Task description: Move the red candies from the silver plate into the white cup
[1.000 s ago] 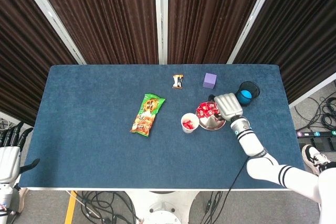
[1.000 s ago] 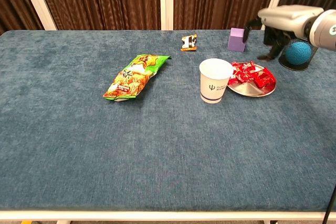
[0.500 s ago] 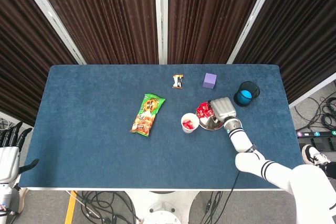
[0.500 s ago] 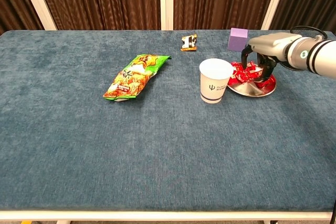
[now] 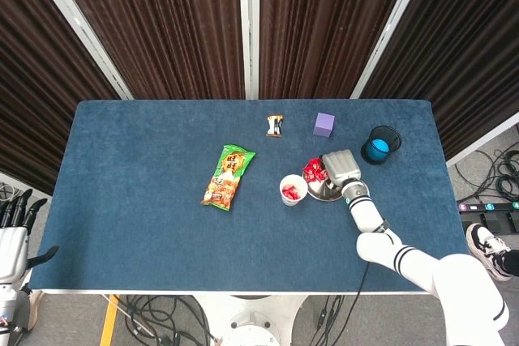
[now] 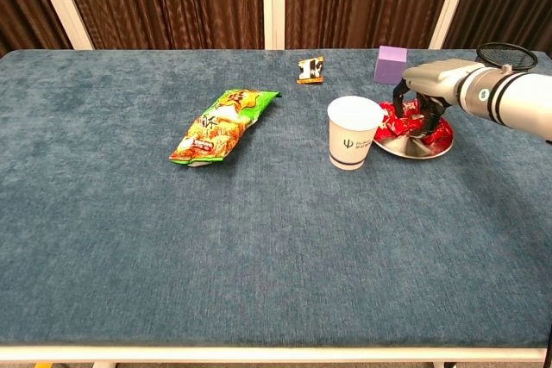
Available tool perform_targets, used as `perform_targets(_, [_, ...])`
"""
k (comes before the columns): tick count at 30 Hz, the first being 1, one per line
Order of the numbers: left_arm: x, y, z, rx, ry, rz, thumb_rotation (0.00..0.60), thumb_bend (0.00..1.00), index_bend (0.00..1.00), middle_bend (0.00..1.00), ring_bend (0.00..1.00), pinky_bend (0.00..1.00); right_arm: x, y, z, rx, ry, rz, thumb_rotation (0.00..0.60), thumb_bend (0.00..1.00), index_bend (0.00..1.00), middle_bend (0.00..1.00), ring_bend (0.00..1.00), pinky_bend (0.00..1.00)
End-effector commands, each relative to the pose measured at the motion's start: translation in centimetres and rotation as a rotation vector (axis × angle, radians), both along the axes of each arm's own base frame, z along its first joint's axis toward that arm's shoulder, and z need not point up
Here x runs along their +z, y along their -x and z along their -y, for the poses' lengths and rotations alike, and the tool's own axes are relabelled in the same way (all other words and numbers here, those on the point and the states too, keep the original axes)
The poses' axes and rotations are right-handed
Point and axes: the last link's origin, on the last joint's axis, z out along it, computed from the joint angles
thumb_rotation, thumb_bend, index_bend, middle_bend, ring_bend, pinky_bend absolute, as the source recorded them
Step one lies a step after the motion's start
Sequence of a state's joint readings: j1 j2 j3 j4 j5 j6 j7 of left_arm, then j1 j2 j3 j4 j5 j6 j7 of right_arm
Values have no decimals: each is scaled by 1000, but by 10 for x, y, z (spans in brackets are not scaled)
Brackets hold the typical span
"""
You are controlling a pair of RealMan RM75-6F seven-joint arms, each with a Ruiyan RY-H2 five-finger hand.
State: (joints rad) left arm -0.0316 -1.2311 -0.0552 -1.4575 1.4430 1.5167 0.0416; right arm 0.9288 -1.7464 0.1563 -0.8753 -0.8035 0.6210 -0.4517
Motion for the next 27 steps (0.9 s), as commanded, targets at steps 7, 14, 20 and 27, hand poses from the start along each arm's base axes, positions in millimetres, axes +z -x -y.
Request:
perform_targets(7, [-1, 1, 0, 4, 1, 1, 600, 0, 206, 120, 99, 117, -2, 0, 2, 1, 4, -10, 600, 385, 551, 993, 940, 1000])
perform_targets(14, [0, 1, 1, 5, -1, -2, 600, 0, 206, 120, 99, 116, 25, -16, -2, 69, 51, 64, 600, 393, 580, 993, 941, 1000])
perform_targets(20, [1, -1, -1, -5, -5, -3, 600, 0, 206, 120, 99, 117, 62, -43, -27, 181, 65, 178, 600, 393, 586, 993, 940, 1000])
perform_targets(27, [2, -2, -2, -11, -6, -4, 600, 0, 206, 120, 99, 116, 57, -66, -50, 252, -20, 230, 600, 392, 566, 993, 940, 1000])
